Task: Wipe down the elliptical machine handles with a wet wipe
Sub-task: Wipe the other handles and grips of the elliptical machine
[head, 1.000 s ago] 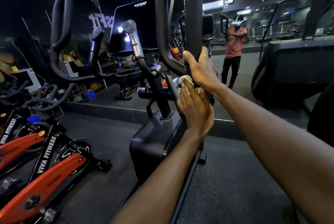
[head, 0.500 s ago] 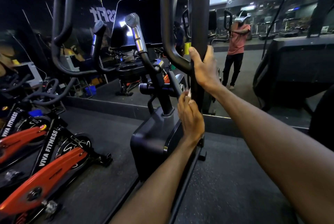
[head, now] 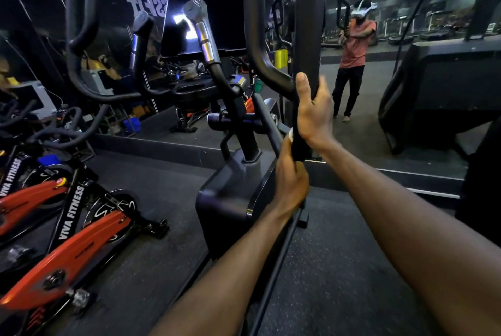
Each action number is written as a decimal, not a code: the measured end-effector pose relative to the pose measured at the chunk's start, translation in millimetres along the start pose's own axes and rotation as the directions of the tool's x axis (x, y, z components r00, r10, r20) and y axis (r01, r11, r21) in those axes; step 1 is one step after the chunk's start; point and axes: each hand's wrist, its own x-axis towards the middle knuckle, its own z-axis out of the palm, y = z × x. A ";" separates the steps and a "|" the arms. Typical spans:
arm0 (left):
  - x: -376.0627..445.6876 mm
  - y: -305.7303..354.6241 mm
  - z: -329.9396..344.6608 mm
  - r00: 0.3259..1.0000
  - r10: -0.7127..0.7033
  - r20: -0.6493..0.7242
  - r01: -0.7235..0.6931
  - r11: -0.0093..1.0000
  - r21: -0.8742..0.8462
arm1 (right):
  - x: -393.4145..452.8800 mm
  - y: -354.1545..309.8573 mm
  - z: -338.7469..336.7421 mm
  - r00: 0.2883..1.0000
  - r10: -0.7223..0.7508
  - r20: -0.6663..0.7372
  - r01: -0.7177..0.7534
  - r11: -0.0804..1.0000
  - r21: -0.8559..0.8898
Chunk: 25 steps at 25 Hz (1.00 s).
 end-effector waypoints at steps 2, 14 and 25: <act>6.0 -9.7 -0.6 0.999 0.009 0.041 -0.010 1.000 0.024 | -8.0 -0.2 0.5 1.000 0.020 -0.021 -0.021 1.000 -0.014; 10.3 -49.4 -26.3 0.953 0.162 0.256 -0.233 0.933 0.274 | -68.7 57.4 10.4 0.991 0.046 -0.129 -0.081 0.958 -0.276; 62.5 -102.2 -59.5 0.736 0.328 0.592 -0.621 0.676 0.397 | -97.9 81.6 37.5 0.940 0.205 -0.272 -0.277 0.925 -0.259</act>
